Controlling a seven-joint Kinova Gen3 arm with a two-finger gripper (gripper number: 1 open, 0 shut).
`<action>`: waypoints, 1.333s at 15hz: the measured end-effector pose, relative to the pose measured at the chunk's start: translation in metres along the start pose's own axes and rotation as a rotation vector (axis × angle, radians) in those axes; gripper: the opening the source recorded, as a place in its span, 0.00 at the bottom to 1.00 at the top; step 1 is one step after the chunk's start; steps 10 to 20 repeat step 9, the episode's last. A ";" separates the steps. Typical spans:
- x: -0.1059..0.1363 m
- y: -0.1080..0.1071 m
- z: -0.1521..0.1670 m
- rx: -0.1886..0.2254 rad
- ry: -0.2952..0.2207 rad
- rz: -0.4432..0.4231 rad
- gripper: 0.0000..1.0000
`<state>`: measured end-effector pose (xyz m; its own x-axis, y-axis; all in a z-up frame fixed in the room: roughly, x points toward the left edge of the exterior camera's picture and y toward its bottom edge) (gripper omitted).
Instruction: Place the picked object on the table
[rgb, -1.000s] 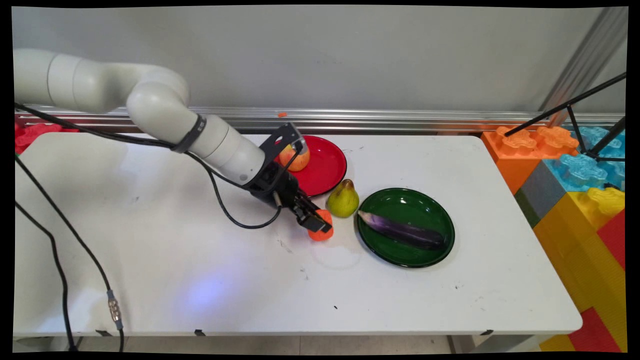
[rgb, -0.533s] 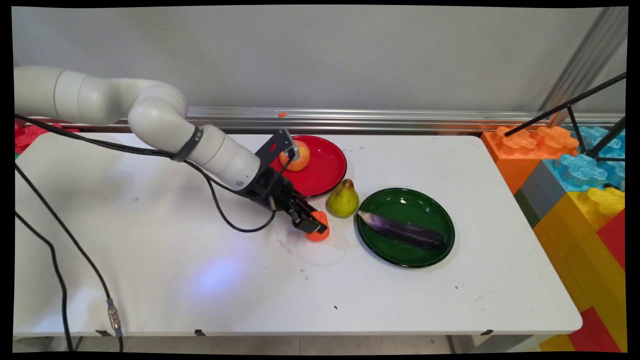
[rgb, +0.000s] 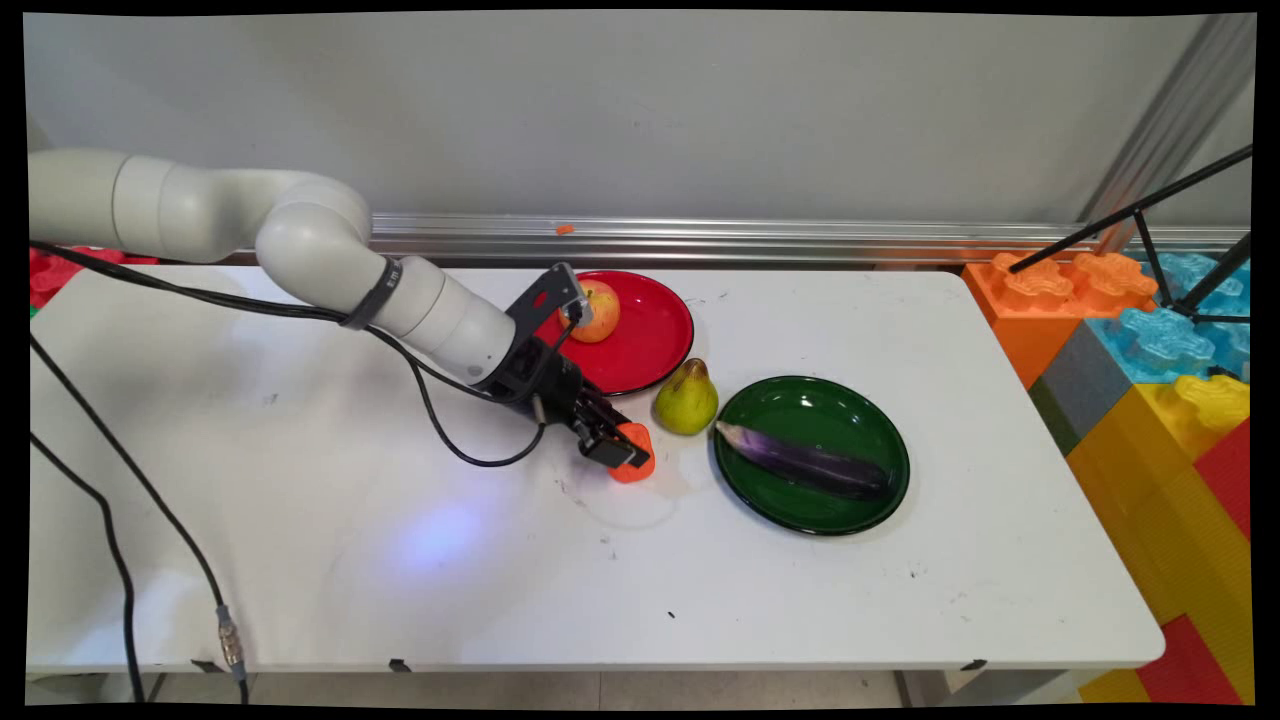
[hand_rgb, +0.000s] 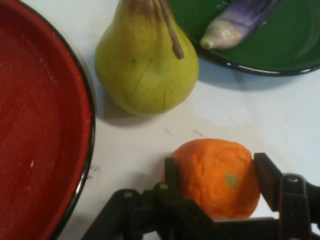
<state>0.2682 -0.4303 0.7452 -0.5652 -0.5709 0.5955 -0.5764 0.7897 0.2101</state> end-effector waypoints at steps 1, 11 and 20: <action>-0.001 -0.001 0.001 0.001 0.000 0.001 0.00; -0.004 -0.006 0.001 0.001 0.004 0.008 1.00; -0.004 -0.006 0.001 0.001 0.004 0.008 1.00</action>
